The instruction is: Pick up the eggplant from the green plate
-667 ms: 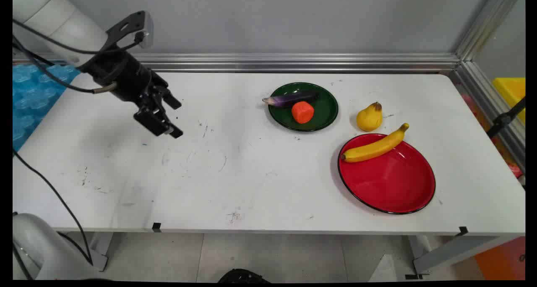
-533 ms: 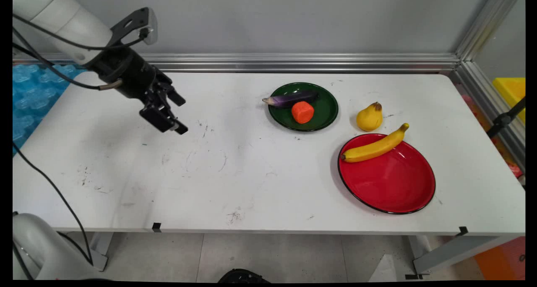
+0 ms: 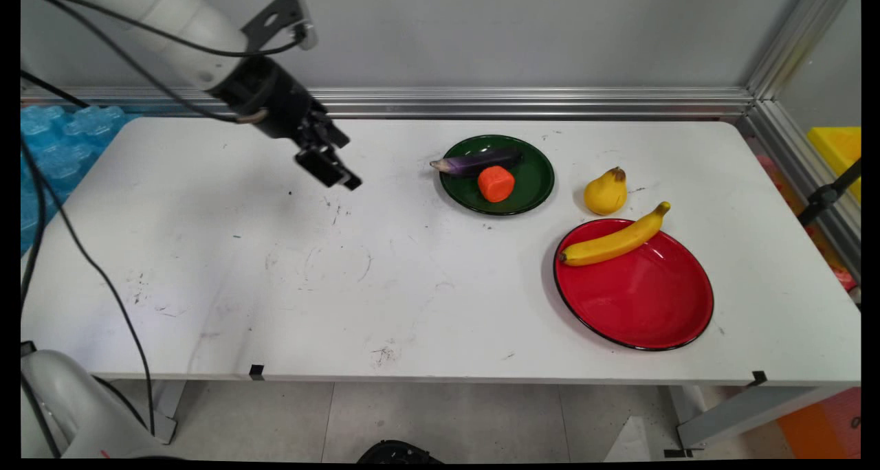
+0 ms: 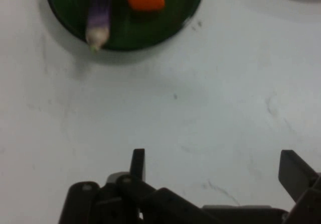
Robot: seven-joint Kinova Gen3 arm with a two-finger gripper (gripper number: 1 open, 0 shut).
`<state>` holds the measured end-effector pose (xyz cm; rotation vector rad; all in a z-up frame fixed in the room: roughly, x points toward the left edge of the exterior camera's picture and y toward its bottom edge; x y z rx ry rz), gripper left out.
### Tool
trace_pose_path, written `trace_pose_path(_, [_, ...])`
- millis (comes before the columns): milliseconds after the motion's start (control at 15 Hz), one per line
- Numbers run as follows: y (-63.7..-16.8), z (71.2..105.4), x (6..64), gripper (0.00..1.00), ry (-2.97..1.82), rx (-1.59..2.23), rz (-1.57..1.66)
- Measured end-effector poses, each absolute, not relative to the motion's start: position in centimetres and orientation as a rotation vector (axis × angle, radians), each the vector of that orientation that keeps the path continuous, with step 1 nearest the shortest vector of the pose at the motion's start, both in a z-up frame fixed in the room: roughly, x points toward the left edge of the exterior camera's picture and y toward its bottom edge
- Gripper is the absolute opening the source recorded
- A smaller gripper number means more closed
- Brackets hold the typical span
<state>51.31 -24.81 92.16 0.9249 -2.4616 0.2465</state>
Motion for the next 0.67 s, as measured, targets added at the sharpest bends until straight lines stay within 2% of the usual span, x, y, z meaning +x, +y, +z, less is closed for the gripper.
trace_pose_path(667, [-33.0, 86.9, 46.2, 1.00, -2.445, 0.931, 0.339])
